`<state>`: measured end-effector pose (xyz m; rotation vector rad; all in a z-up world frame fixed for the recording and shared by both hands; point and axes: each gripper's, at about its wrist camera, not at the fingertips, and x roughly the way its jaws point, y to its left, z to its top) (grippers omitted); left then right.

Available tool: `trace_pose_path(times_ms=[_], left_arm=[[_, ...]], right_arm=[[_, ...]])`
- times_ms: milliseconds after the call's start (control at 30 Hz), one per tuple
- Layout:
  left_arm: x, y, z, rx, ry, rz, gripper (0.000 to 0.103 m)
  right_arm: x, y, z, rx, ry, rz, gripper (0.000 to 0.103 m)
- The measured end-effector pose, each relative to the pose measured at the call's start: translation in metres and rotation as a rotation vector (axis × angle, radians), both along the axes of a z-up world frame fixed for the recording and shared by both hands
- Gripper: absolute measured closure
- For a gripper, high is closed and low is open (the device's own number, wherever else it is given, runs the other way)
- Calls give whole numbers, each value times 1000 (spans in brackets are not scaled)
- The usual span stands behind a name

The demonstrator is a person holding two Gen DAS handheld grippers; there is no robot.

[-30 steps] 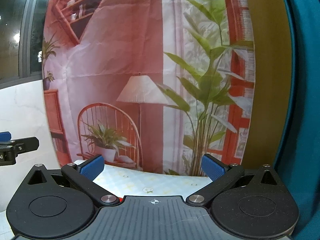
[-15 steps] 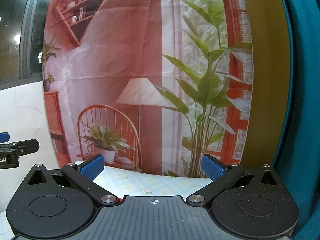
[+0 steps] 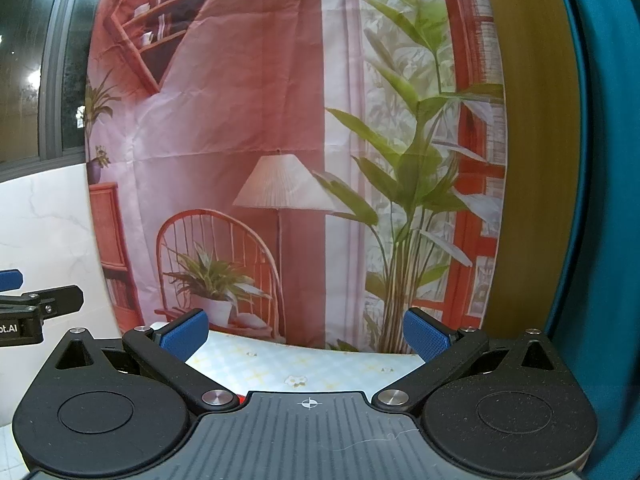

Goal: Organize plates and bowls

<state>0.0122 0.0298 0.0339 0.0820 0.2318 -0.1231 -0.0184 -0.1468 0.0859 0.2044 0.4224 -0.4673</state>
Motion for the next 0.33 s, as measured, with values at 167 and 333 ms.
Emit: trace_pose_path(times_ms=[167,333], left_arm=[[1,1,-1,2,2,3,0],[4,3,-2,2,1,9,0]], right_arm=[[0,1,-1,2,3,2,0],[2,0,-3,5,6,-3,0]])
